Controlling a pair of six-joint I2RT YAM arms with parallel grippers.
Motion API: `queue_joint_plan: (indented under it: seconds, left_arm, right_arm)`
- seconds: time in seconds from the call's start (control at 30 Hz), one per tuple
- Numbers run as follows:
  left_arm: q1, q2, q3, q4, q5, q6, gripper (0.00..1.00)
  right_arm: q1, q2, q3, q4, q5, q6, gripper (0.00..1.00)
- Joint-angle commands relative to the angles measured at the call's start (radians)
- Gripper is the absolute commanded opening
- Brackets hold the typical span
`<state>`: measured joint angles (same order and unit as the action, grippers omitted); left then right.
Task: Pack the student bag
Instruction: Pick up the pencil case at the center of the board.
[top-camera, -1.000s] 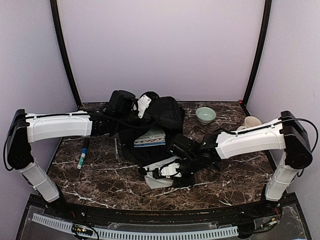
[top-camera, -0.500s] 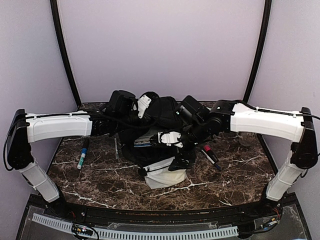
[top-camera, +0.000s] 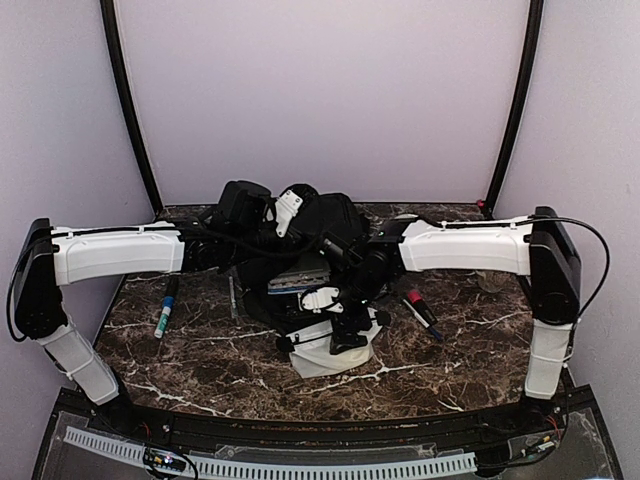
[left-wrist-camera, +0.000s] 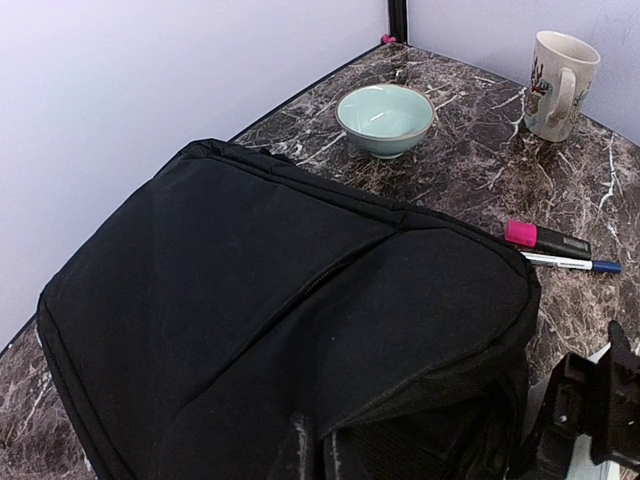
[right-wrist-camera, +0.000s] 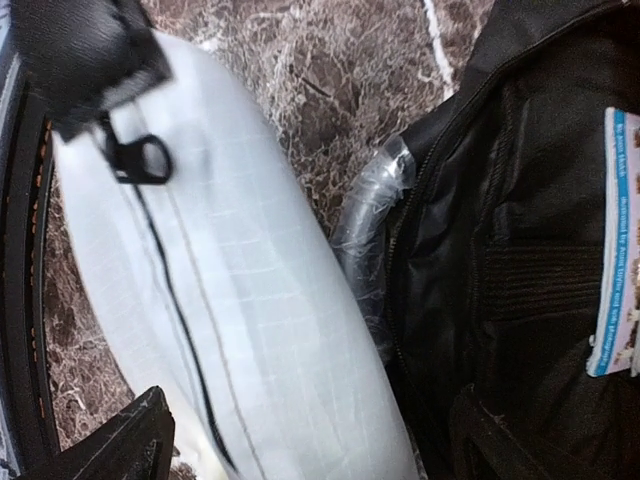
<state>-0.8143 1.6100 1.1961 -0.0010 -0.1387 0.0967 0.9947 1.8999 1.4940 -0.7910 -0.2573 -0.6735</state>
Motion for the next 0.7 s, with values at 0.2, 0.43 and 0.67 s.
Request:
queue_joint_plan:
  seconds: [0.2,0.43,0.67]
  left_arm:
    - [0.017,-0.026,0.041,0.012,-0.014,-0.003,0.00]
    - [0.017,-0.021,0.042,0.010,-0.007,-0.005,0.00]
    - [0.017,-0.015,0.042,0.009,-0.006,-0.006,0.00]
  right_arm:
    - [0.000,0.137,0.048,-0.115,-0.019,-0.046,0.85]
    - [0.002,0.123,0.034,-0.125,-0.045,-0.018,0.52]
    - [0.025,0.056,0.036,-0.142,-0.047,0.028,0.29]
